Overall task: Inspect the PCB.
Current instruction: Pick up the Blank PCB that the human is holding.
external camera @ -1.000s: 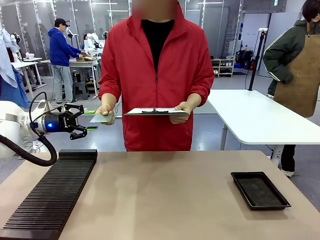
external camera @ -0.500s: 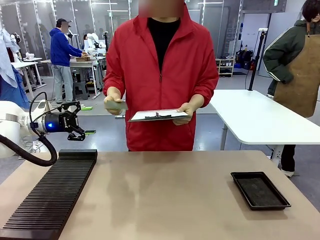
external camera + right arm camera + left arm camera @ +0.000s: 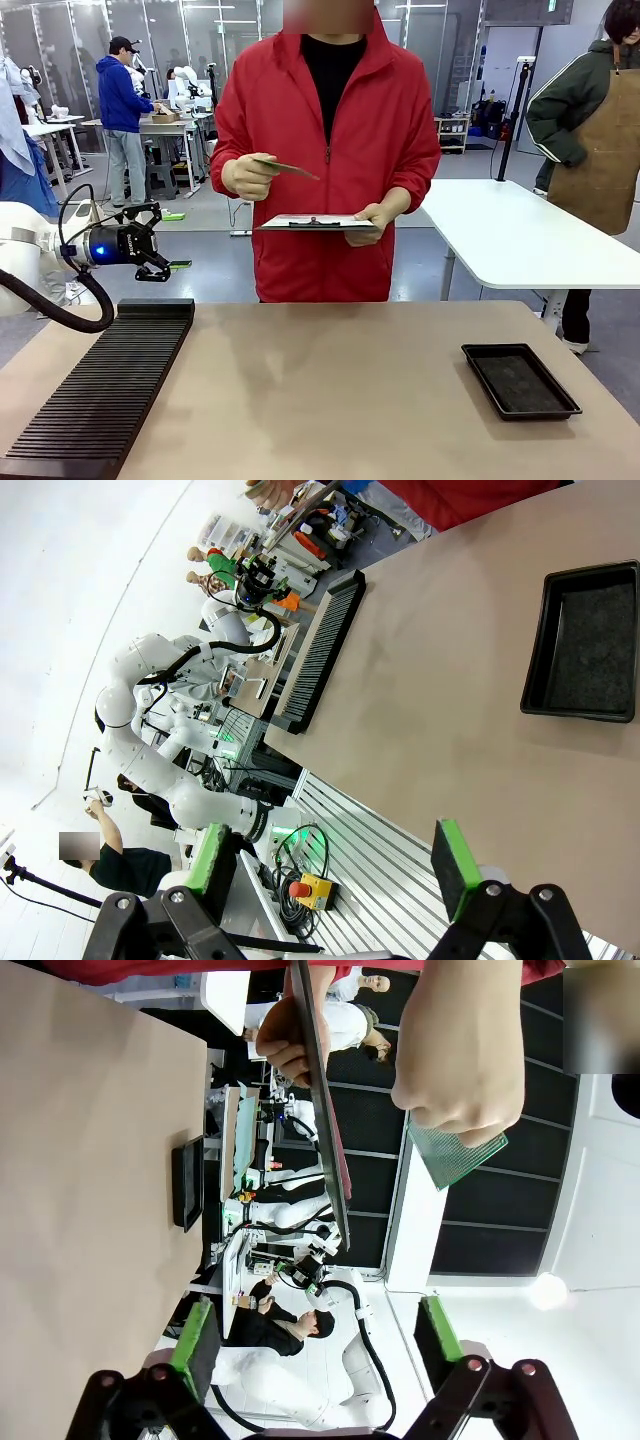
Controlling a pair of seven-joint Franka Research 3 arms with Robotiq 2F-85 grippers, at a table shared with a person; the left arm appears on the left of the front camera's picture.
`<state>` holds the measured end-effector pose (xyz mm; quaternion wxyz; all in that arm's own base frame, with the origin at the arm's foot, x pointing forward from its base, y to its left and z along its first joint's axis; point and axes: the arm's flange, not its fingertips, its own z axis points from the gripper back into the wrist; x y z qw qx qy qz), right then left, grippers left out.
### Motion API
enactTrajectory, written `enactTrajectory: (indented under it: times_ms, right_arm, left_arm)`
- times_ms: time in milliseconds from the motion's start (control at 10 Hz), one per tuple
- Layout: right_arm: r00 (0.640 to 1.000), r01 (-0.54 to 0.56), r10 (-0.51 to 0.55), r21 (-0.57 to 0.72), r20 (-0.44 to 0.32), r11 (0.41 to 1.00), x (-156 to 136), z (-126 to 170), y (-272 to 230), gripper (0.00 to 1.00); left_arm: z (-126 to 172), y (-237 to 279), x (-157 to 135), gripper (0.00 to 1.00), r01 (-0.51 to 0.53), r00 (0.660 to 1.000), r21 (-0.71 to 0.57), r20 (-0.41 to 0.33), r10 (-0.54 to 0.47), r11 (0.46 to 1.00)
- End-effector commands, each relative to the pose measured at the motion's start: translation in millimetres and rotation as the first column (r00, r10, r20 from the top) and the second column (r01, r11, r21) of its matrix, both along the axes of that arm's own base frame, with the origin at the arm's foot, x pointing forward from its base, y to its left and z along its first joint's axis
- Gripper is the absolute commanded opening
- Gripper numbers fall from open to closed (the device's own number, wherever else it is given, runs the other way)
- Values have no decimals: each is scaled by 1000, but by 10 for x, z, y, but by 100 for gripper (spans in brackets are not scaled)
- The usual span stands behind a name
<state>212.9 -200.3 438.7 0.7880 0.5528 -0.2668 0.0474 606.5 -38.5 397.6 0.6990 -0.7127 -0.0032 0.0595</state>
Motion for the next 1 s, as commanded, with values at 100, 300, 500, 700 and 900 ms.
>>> enactTrajectory:
  times_ms: [100,300,500,700,900]
  right_arm:
    - [1000,1,-1,8,17,1000,3,20,-6,100]
    - [1000,1,-1,8,17,1000,3,20,-6,100]
    - [1000,1,-1,8,17,1000,3,20,-6,100]
    - [1000,1,-1,8,17,1000,3,20,-6,100]
    - [1000,1,-1,8,17,1000,3,20,-6,100]
  left_arm:
    - [1,-3,0,100,1,1000,-1,-3,-1,1000]
    - [1,-3,0,100,1,1000,-1,-3,-1,1000]
    - [1,-3,0,100,1,1000,-1,-3,-1,1000]
    - [1,-3,0,100,1,1000,-1,-3,-1,1000]
    - [0,0,0,100,0,1000,0,0,0,1000]
